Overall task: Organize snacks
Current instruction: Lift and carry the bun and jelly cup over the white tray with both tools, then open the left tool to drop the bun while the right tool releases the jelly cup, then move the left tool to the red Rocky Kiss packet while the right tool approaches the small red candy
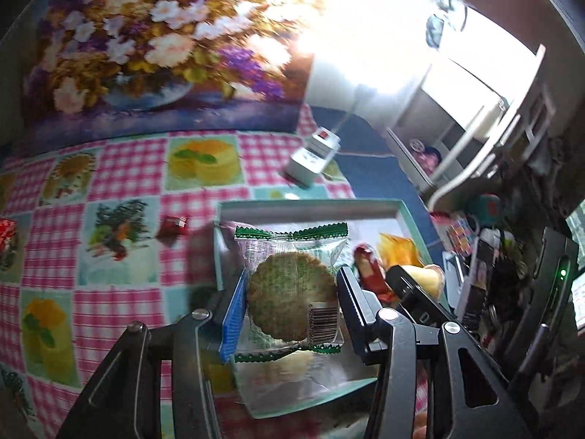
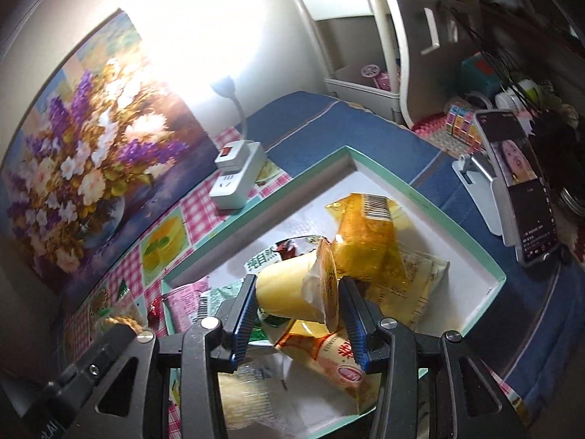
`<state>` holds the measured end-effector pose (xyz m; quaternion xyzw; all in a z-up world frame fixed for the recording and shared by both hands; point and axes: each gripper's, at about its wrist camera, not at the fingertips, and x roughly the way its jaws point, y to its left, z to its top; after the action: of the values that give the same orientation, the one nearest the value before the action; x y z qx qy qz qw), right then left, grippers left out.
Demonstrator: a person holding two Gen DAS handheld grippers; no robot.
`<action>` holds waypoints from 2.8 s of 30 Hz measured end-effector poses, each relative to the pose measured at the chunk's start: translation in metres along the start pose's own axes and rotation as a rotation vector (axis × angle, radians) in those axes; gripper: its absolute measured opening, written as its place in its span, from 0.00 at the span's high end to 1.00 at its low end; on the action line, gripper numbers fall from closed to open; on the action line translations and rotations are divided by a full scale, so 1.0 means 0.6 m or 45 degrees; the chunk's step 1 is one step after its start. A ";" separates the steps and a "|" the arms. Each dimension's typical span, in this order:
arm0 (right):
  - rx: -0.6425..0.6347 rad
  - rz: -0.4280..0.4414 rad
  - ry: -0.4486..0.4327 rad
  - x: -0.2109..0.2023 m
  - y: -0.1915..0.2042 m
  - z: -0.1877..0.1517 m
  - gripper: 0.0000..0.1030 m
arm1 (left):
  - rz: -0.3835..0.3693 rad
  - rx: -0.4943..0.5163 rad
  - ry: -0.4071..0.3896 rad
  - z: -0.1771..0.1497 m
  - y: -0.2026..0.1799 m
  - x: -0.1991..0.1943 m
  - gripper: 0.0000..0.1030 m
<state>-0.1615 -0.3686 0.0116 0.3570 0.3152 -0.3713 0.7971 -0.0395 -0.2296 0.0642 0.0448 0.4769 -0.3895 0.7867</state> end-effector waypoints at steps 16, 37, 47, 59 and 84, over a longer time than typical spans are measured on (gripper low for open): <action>0.063 -0.034 0.091 0.039 -0.027 -0.010 0.54 | -0.053 -0.038 0.120 -0.014 -0.001 0.059 0.51; 0.066 -0.054 0.080 0.035 -0.024 -0.007 0.53 | -0.102 -0.079 0.140 -0.011 0.001 0.061 0.44; 0.048 -0.068 0.080 0.035 -0.019 -0.007 0.52 | -0.086 -0.117 0.120 -0.005 0.016 0.048 0.39; -0.041 -0.102 0.093 0.044 0.000 -0.011 0.25 | 0.092 -0.294 0.074 0.003 0.100 0.029 0.25; -0.246 -0.149 -0.053 0.017 0.065 -0.017 0.00 | 0.347 -0.589 0.005 -0.010 0.245 0.004 0.25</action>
<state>-0.1266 -0.3457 0.0115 0.2517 0.3533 -0.3924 0.8111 0.0530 -0.1262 0.0148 -0.0717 0.5443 -0.1606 0.8203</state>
